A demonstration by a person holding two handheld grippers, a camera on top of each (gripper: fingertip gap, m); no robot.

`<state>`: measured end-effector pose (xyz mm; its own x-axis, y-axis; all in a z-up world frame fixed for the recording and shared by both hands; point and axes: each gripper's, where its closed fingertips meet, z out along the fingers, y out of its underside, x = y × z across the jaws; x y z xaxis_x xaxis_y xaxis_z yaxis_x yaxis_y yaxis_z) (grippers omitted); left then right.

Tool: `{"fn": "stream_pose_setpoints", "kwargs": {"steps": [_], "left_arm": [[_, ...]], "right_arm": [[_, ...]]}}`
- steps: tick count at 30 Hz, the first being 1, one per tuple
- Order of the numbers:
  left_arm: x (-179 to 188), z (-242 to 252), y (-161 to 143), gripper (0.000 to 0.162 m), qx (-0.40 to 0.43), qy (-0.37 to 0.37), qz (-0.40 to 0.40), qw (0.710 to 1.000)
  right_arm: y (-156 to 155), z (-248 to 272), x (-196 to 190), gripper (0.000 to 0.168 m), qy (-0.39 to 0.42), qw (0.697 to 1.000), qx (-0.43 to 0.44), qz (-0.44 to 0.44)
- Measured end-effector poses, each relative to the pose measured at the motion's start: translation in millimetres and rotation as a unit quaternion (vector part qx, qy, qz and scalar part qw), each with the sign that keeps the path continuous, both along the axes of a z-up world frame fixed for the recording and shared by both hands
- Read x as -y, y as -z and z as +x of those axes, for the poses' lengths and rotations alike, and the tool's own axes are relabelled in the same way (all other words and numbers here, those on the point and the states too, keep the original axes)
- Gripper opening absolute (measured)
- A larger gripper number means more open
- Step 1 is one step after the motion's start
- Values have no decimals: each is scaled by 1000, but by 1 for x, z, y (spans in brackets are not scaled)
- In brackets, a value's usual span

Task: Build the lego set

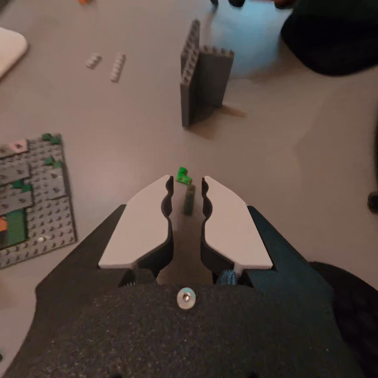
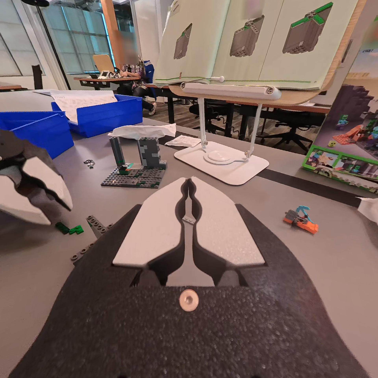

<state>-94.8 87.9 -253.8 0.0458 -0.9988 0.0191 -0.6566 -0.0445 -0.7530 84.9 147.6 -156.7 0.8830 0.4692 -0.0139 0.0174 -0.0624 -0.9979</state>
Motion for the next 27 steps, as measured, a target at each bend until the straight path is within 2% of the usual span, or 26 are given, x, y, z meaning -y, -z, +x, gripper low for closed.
{"fn": "stream_pose_setpoints", "kwargs": {"steps": [1, 5, 8, 10, 13, 16, 27], "left_arm": [[3, -3, 7, 28, -19, 7, -6, 1000], [1, -11, 23, 16, -69, 4, 7, 998], [-7, -10, 26, 7, -70, -8, 18, 997], [-17, -10, 26, 7, -68, -29, 31, 997], [-26, -9, 25, 9, -60, -47, 43, 996], [-24, -6, 22, 19, -48, -45, 40, 997], [-28, 0, 3, 23, 2, -61, 56, 997]], "right_arm": [[-1, 2, 0, 0, 2, 1000, -4, -1], [-1, 8, -2, 0, 7, 1000, -18, -7], [0, 8, -2, 0, 6, 1000, -25, -14], [1, 8, -2, 0, 4, 1000, -25, -17], [2, 6, -2, 0, 0, 999, -24, -21], [3, 6, -2, 0, -2, 999, -24, -24], [8, 3, -2, 0, -8, 999, -20, -36]]}}
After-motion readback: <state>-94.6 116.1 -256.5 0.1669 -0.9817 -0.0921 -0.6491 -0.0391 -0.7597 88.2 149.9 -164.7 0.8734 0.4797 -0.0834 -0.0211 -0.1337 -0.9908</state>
